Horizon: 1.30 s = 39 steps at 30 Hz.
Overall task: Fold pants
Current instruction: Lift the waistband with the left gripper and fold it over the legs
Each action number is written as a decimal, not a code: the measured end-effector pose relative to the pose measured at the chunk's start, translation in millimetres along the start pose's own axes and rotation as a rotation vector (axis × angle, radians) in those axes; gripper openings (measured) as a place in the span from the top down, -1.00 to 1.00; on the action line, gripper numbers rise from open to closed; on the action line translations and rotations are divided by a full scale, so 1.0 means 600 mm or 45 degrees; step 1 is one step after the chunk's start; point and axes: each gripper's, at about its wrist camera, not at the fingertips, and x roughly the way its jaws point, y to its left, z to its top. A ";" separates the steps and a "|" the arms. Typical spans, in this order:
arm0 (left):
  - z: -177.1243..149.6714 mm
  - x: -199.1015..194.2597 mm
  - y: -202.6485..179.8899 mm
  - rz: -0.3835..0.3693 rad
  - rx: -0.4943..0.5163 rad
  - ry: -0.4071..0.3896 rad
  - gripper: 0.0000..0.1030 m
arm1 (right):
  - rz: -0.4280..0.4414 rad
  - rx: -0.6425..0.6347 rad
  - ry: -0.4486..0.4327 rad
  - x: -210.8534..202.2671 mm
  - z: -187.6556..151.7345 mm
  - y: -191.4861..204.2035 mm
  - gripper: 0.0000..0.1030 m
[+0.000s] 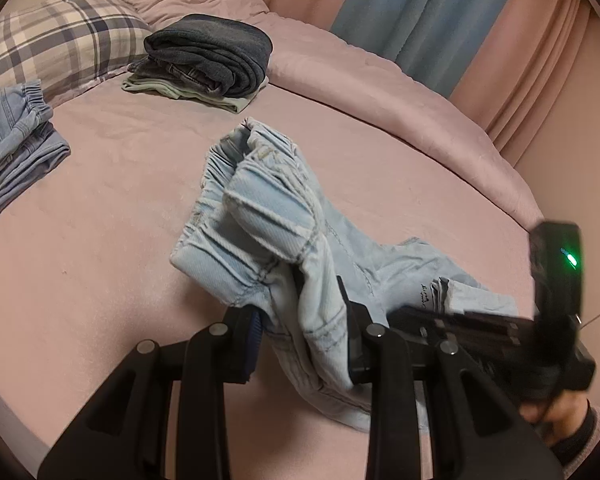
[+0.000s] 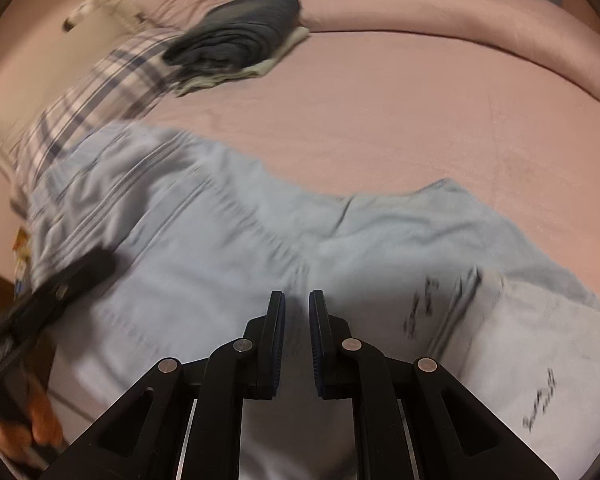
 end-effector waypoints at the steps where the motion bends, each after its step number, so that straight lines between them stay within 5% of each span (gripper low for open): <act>1: -0.001 -0.001 -0.002 0.000 0.003 -0.003 0.42 | 0.010 -0.011 0.003 -0.006 -0.008 0.004 0.78; 6: -0.005 0.003 -0.013 0.002 0.028 0.014 0.42 | 0.045 -0.068 0.102 0.010 -0.046 0.019 0.78; 18: -0.011 0.003 -0.030 0.010 0.080 0.026 0.42 | 0.029 -0.220 0.116 -0.004 -0.094 0.066 0.77; 24: -0.001 -0.011 -0.046 -0.008 0.125 -0.006 0.42 | 0.113 -0.121 0.100 -0.012 -0.082 0.043 0.77; 27: -0.001 -0.013 -0.065 -0.020 0.172 -0.015 0.42 | 0.200 0.000 0.018 -0.037 -0.071 0.005 0.64; 29: -0.002 -0.013 -0.076 -0.038 0.190 -0.018 0.42 | 0.232 0.116 -0.037 -0.050 -0.066 -0.030 0.21; 39: -0.012 -0.005 -0.176 -0.087 0.472 -0.009 0.42 | 0.699 0.694 -0.299 -0.073 -0.095 -0.157 -0.20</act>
